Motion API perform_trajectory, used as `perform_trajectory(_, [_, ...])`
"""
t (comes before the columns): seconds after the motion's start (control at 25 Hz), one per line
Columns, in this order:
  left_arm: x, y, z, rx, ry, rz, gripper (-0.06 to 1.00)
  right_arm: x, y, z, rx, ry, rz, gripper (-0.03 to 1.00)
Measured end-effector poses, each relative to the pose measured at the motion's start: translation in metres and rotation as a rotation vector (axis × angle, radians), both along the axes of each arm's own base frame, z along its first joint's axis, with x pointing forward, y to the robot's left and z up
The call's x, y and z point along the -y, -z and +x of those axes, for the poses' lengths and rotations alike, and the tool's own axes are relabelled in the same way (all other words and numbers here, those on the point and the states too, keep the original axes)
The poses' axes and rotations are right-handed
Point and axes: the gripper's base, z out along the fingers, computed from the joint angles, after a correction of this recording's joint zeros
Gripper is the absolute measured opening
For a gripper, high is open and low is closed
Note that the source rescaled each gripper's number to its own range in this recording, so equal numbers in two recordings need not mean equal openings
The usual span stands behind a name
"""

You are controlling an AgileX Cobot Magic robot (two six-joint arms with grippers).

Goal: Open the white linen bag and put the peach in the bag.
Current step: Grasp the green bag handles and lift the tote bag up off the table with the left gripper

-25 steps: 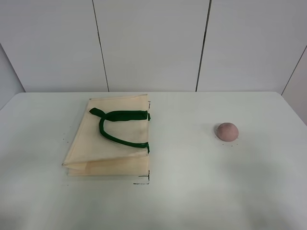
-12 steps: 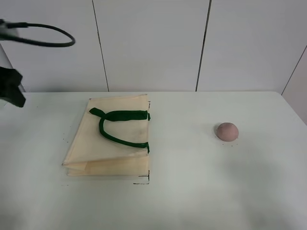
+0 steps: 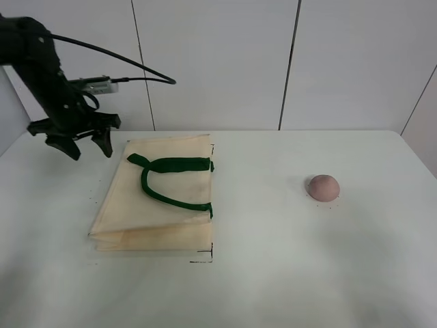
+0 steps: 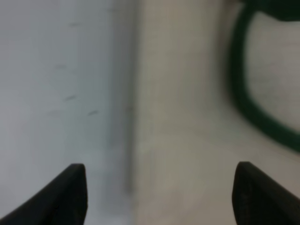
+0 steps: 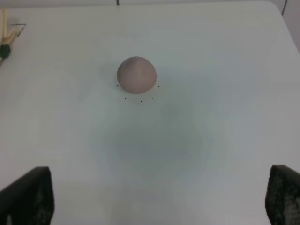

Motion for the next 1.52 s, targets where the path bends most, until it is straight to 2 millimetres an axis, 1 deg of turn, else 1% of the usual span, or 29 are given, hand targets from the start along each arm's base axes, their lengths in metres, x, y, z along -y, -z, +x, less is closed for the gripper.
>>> perform_trajectory(0.08, [0.023,0.014,0.007,-0.011,0.015,-0.01,0.87,0.0,0.0,0.0,0.0,0.0,0.0,1.0])
perform_trajectory(0.2, [0.049,0.033,0.014,-0.02,0.027,-0.019,0.87,0.0,0.0,0.0,0.0,0.0,0.0,1.0])
perform_trajectory(0.36, [0.068,0.06,0.02,-0.029,0.006,-0.026,0.87,0.0,0.0,0.0,0.0,0.0,0.0,1.0])
perform_trajectory(0.52, [0.074,0.083,0.025,-0.028,0.001,-0.024,0.87,0.0,0.0,0.0,0.0,0.0,0.0,1.0])
perform_trajectory(0.68, [0.075,0.101,0.031,-0.014,0.006,-0.012,0.87,0.0,0.0,0.0,0.0,0.0,0.0,1.0])
perform_trajectory(0.96, [0.072,0.12,0.036,-0.005,0.032,0.035,0.87,0.0,0.0,0.0,0.0,0.0,0.0,1.0])
perform_trajectory(1.16, [0.072,0.122,0.036,-0.006,0.033,0.037,0.86,0.0,0.0,0.0,0.0,0.0,0.0,1.0])
perform_trajectory(1.2, [0.072,0.122,0.036,-0.006,0.031,0.037,0.83,0.0,0.0,0.0,0.0,0.0,0.0,1.0])
perform_trajectory(1.24, [0.072,0.122,0.036,-0.006,0.032,0.038,0.76,0.0,0.0,0.0,0.0,0.0,0.0,1.0])
perform_trajectory(1.32, [0.072,0.122,0.036,-0.006,0.035,0.043,0.54,0.0,0.0,0.0,0.0,0.0,0.0,1.0])
perform_trajectory(1.44, [0.072,0.121,0.037,-0.002,0.037,0.049,0.05,0.0,0.0,0.0,0.0,0.0,0.0,1.0])
perform_trajectory(1.48, [0.071,0.119,0.037,-0.003,0.036,0.053,0.0,0.0,0.0,0.0,0.0,0.0,0.0,1.0])
perform_trajectory(1.52, [0.071,0.117,0.038,-0.006,0.035,0.061,0.0,0.0,0.0,0.0,0.0,0.0,0.0,1.0])
